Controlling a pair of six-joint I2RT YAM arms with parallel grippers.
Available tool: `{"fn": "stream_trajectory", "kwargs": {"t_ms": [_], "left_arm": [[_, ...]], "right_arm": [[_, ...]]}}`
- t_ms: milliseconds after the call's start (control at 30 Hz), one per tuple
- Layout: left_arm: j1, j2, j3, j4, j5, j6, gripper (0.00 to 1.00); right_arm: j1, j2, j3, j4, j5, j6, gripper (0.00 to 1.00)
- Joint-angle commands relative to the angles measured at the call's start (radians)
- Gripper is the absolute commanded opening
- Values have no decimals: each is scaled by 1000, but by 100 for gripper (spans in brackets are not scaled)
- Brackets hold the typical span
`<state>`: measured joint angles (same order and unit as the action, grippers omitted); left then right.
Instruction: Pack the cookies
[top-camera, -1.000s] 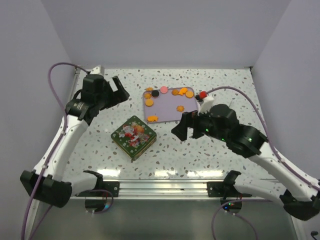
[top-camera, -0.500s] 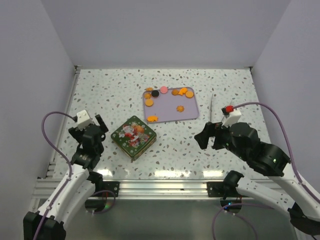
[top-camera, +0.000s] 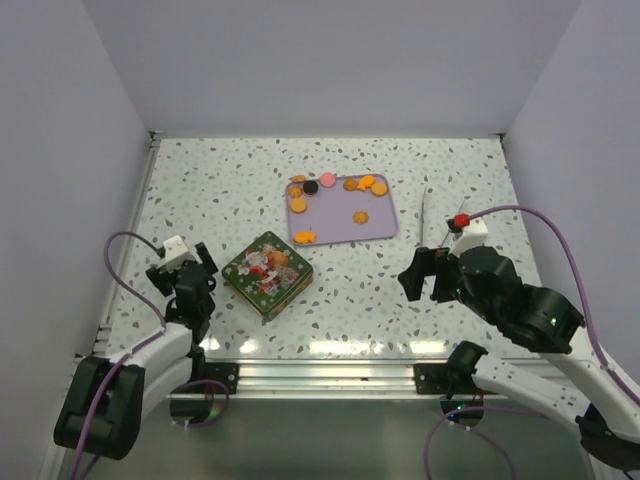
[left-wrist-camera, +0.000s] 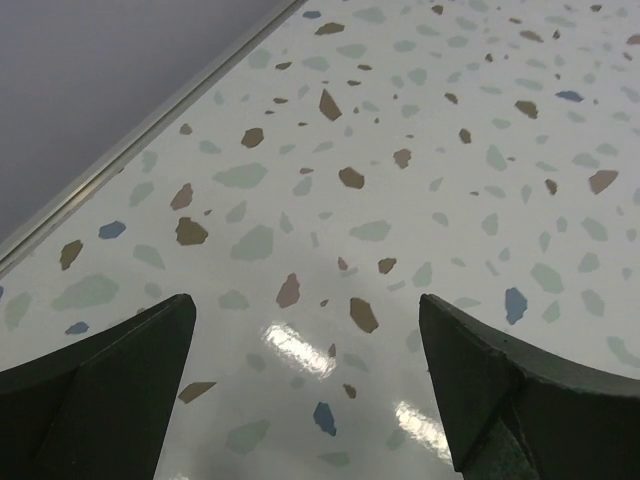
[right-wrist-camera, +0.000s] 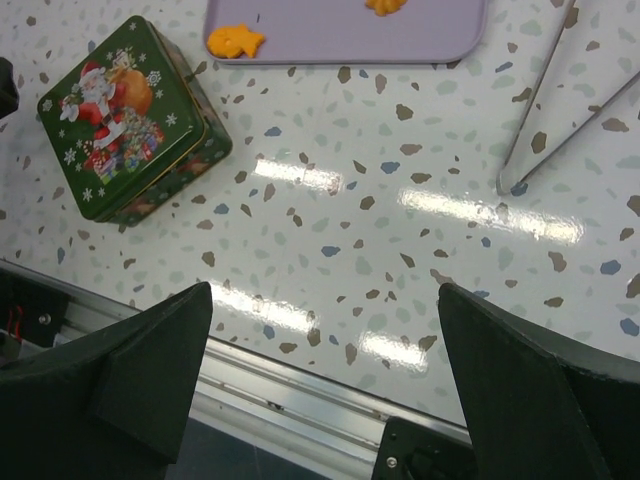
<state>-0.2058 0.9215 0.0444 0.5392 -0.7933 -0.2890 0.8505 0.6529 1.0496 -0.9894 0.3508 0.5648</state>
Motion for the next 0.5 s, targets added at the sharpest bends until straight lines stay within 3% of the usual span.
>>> {"fn": "stream_trajectory", "kwargs": {"t_ms": [0,167,300,467], "left_arm": [[35,71,-11,361,103,85,100],[59,223,47,519,233,137,100],[66,362,97,599,261,154,100],[69,451,172,583,327,246,100]], "right_arm": [[1,-7,15,-18,31,27,99],[1,1,-11,6,10,41,99],[-1,25,-22,29,10,41,99],[1,57,-10,35,13,43,99]]}}
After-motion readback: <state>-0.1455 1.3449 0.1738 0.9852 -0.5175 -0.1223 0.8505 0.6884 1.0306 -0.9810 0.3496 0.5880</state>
